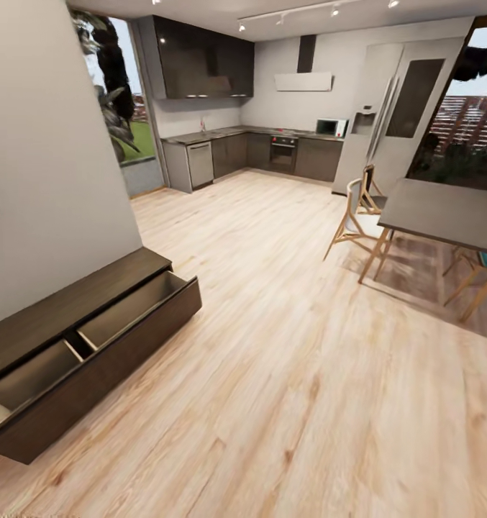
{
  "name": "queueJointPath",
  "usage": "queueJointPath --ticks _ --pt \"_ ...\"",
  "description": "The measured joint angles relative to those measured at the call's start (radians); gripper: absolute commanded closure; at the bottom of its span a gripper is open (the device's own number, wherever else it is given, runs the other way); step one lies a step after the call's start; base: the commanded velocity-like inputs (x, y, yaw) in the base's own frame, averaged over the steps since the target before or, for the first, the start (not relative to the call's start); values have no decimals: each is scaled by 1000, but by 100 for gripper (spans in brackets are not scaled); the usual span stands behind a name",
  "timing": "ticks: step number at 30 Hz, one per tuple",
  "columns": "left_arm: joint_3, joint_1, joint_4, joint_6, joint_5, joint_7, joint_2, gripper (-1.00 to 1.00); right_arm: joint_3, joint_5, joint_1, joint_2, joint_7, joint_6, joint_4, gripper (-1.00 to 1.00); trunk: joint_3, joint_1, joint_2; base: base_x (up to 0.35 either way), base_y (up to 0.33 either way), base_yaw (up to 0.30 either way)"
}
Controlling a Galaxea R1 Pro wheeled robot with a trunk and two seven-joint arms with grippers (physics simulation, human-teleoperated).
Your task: Place each of the two pumpkins and all three candles from the living room inside a cabinet in the living room (use any cabinet), then make sure every cabinet is closed, and position the cauldron so it is next to a table in the living room.
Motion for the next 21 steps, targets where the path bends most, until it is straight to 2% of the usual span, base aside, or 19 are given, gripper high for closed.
queueJointPath --ticks 4,10,21 --pt "0 0 0 0 0 0 0 100 1 0 0 7 -87 3 0 100 0 0 0 254 -239 292" --pt "0 1 0 0 0 0 0 100 1 -1 0 27 -159 9 0 100 -1 0 0 254 -239 292" --pt "-1 0 0 0 0 0 0 100 1 8 0 37 -172 -3 -1 100 -1 0 0 250 -236 292"
